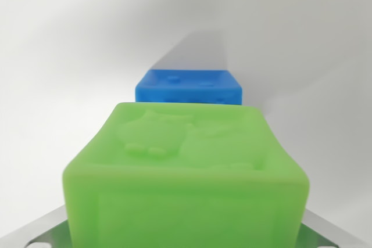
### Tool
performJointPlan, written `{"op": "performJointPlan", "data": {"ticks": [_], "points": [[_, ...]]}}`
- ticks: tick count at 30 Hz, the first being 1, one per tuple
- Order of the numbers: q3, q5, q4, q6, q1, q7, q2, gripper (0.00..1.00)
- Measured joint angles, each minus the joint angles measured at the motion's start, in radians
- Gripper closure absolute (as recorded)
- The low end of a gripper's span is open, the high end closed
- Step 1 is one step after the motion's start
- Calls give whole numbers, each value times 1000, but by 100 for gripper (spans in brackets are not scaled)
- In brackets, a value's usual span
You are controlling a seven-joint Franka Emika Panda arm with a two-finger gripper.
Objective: Stack cube
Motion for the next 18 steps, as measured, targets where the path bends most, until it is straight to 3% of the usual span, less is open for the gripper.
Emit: {"op": "performJointPlan", "data": {"ticks": [18], "points": [[7,11,5,47,-5,-7,54,100]]}}
